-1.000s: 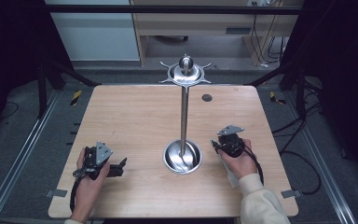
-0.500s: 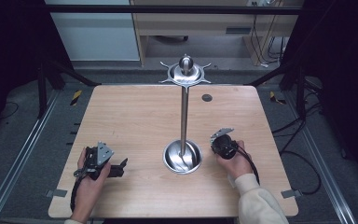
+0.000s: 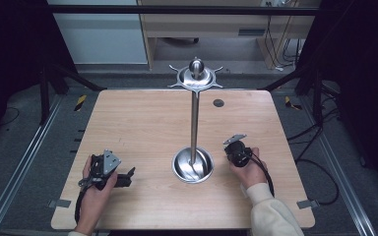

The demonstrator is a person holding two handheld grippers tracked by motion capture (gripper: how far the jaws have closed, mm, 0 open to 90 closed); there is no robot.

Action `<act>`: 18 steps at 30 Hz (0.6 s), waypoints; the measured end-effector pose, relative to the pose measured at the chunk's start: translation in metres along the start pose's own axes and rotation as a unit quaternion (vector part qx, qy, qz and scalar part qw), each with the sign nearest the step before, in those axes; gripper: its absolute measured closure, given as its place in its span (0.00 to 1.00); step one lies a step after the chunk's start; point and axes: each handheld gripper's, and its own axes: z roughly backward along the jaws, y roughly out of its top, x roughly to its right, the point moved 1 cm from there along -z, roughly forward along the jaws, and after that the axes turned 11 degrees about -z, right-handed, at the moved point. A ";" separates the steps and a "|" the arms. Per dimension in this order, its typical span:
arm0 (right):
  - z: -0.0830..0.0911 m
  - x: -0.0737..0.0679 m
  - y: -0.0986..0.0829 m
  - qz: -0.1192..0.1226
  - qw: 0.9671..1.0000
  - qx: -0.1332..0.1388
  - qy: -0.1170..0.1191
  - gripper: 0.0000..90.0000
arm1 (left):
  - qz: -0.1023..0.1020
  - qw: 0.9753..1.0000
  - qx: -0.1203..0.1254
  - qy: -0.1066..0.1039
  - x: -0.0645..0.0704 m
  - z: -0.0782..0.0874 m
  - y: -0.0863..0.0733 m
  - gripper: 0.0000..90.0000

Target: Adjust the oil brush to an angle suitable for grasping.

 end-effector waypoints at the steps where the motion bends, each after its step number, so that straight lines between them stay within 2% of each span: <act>1: 0.000 0.000 0.000 -0.004 1.000 -0.001 0.000 0.99 | 0.000 1.000 0.000 0.000 0.000 0.000 0.000 0.02; 3: 0.000 0.000 0.000 -0.006 1.000 -0.001 0.003 0.99 | -0.001 1.000 0.000 -0.001 0.000 0.000 0.000 0.02; 6: 0.000 -0.003 0.000 -0.002 1.000 0.004 0.025 1.00 | -0.001 1.000 0.001 -0.001 0.000 0.000 0.000 0.02; 11: -0.003 -0.003 0.000 -0.003 1.000 -0.008 0.021 1.00 | -0.001 1.000 0.003 -0.001 0.000 0.001 0.001 0.02; 12: -0.002 0.000 0.000 -0.017 0.999 -0.008 0.026 1.00 | -0.001 1.000 0.003 -0.001 0.001 0.001 0.001 0.02; 13: -0.002 0.000 0.000 -0.017 0.999 -0.008 0.026 1.00 | -0.002 1.000 0.003 -0.001 0.001 0.001 0.001 0.02; 14: -0.001 0.002 0.000 -0.018 1.000 -0.008 0.014 1.00 | -0.002 1.000 0.003 -0.002 0.001 0.001 0.001 0.02; 18: 0.000 0.007 0.000 -0.033 0.999 -0.008 0.009 1.00 | -0.002 1.000 0.003 -0.001 0.001 0.001 0.001 0.02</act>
